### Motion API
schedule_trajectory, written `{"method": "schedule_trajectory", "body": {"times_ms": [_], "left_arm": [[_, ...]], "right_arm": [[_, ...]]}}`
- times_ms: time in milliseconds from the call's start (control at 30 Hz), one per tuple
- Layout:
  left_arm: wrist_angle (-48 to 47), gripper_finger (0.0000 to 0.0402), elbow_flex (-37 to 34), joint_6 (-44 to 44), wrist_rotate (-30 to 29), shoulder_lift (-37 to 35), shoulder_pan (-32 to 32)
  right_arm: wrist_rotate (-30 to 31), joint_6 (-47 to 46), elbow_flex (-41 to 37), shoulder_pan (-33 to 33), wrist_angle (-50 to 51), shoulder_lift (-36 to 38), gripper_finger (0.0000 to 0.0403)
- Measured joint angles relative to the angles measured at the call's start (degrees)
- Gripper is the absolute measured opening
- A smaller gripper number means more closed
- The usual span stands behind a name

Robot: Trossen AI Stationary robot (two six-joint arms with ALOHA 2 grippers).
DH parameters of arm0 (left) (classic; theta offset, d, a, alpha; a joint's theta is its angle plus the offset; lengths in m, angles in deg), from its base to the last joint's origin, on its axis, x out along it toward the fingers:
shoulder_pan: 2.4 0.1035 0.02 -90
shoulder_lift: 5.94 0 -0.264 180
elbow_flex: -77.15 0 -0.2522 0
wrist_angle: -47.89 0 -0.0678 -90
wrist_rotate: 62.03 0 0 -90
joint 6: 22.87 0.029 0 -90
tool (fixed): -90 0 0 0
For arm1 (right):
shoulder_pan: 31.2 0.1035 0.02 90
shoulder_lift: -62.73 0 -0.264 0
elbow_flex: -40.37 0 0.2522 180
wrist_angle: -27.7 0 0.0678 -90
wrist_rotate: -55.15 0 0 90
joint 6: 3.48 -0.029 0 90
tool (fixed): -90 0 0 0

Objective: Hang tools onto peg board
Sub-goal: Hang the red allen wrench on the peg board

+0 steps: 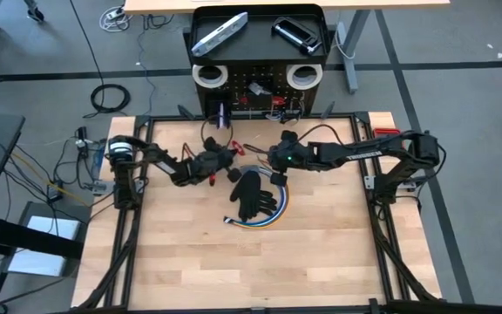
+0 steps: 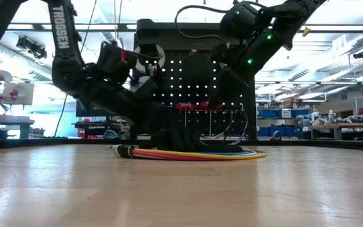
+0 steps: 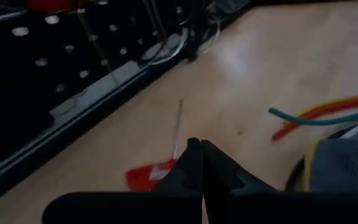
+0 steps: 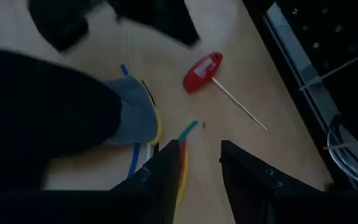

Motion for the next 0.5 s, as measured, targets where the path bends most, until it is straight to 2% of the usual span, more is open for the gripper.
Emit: {"method": "schedule_trajectory", "body": {"times_ms": [67,233,433,500], "left_arm": [[-0.53,0.0001,0.98,1.03,1.35,0.52,1.15],[-2.23,0.0001,5.41,3.22,0.27,2.41,3.72],[-10.98,0.0001,10.23,1.39,0.39,4.24,5.32],[-16.72,0.0001,11.58,0.25,0.31,4.31,5.72]], "right_arm": [[0.00,-0.87,0.00,0.44,-0.51,0.02,0.0125],[0.18,-2.77,0.02,2.02,0.10,0.10,0.0124],[0.26,-5.46,-0.07,3.90,1.27,0.37,0.0124],[0.31,-5.87,-0.05,4.46,1.68,0.44,0.0124]]}}
